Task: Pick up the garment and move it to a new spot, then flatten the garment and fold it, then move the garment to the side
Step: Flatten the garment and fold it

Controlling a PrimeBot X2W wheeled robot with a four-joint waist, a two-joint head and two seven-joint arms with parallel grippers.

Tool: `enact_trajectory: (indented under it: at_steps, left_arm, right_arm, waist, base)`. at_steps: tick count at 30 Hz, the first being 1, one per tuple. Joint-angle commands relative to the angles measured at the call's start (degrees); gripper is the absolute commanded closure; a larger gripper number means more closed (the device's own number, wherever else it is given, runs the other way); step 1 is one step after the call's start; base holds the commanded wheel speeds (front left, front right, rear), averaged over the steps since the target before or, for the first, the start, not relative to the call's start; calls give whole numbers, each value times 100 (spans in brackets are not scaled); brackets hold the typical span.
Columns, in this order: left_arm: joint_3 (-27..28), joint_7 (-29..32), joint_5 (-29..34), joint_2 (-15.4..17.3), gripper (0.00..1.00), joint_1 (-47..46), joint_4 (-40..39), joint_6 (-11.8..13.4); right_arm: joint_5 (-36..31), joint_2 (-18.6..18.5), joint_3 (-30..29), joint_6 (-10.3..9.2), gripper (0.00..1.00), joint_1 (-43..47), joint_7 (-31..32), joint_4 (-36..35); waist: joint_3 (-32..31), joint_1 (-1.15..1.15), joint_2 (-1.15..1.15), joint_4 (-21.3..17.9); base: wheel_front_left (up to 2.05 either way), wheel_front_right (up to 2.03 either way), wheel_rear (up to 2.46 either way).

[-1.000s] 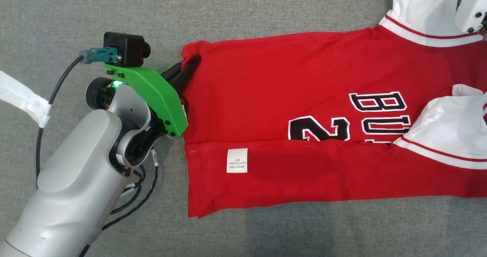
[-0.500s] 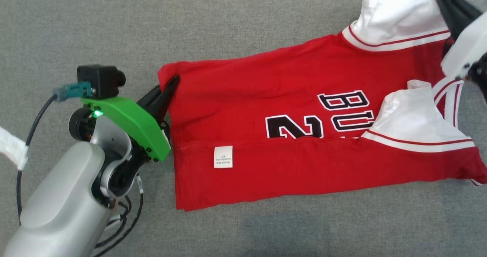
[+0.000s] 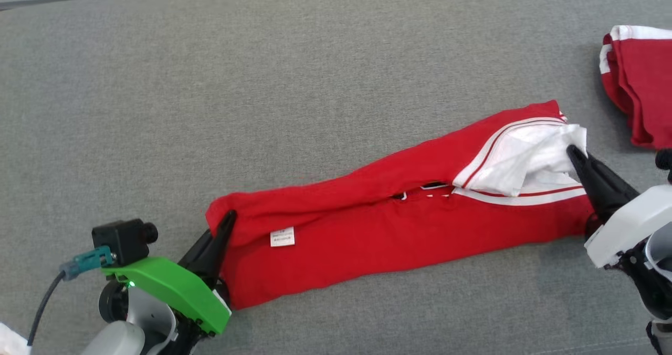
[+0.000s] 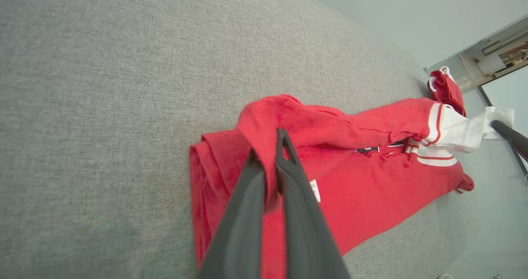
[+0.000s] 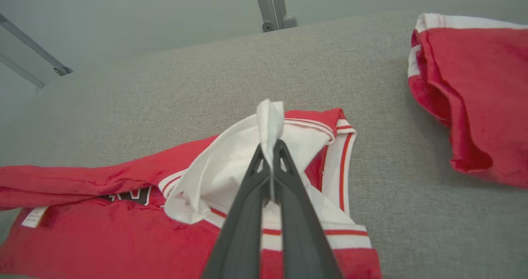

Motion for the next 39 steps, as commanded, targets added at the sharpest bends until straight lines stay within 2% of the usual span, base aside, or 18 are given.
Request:
enact_trajectory:
  at_steps: [1, 3, 4, 5, 6, 7, 11, 17, 19, 22, 24, 25, 27, 32, 39]
  left_arm:
    - [-14, -75, 27, -11, 100, 139, -18, 38]
    - [-43, -117, 12, -34, 100, 296, -5, 82]
    - [-49, -156, 27, -35, 100, 352, 13, 113]
    - [-57, -174, 65, -29, 100, 393, 34, 137]
    - [-97, -186, 93, -21, 60, 455, 73, 174]
    - [-147, -210, 155, 5, 0, 503, 93, 197]
    - [-132, -489, 362, 59, 0, 746, 189, 312]
    - [307, -1516, 697, 2, 0, 1244, 201, 760]
    - [457, -1734, 962, -69, 0, 1338, 260, 909]
    - [663, -1852, 1436, -324, 0, 1319, 412, 920]
    - [844, -1868, 1828, -553, 0, 1245, 528, 813]
    - [951, -1859, 1962, -758, 0, 1250, 603, 726]
    - [1137, -1862, 2415, -967, 0, 1215, 753, 523]
    - [1617, -1860, 2961, -1665, 0, 1370, 1091, 6]
    - [2123, -1859, 3589, -2222, 0, 1458, 1428, -686]
  right_arm:
    - [-51, 65, -1, 0, 100, 100, -20, 19]
    - [-122, 174, 73, 0, 100, 193, -38, 142]
    - [-156, 221, 98, 0, 77, 200, -65, 205]
    - [-220, 238, 108, 0, 15, 194, -84, 271]
    - [-310, 226, 152, 0, 0, 203, -66, 370]
    - [-371, 208, 218, 0, 0, 211, -33, 441]
    - [-380, 163, 167, 0, 0, 242, 89, 552]
    - [-573, 346, -403, 0, 0, -64, 465, 398]
    - [-767, 405, -414, 0, 0, -240, 713, 525]
    - [-1064, 552, -419, 0, 0, -528, 1043, 953]
    - [-1323, 568, -359, 0, 0, -702, 1172, 1253]
    - [-1437, 630, -348, 0, 0, -771, 1229, 1400]
    - [-1678, 632, -298, 0, 0, -865, 1316, 1699]
    - [-1873, 599, -326, 0, 0, -1031, 1424, 2377]
    - [-1927, 535, -349, -7, 0, -1173, 1428, 3140]
  waist:
    - [-121, 1, 0, -185]
    - [-131, 1, 0, -245]
    - [-131, 1, 0, -265]
    - [-129, 1, 0, -279]
    - [-131, 1, 0, -292]
    - [-138, 1, 0, -300]
    - [-232, 1, 0, -272]
    - [-384, 1, 0, -236]
    - [-400, 1, 0, -190]
    - [-401, 1, 0, -66]
    - [-372, 1, 0, 24]
    - [-353, 1, 0, 77]
    - [-318, 1, 0, 173]
    - [-242, 1, 0, 350]
    - [-191, 1, 0, 467]
  base:
    - [0, 0, 0]
    - [0, 0, 0]
    - [0, 0, 0]
    - [0, 0, 0]
    - [0, 0, 0]
    - [0, 0, 0]
    - [0, 0, 0]
    - [0, 0, 0]
    - [0, 0, 0]
    - [0, 0, 0]
    - [0, 0, 0]
    - [0, 0, 0]
    - [0, 0, 0]
    - [0, 0, 0]
    - [0, 0, 0]
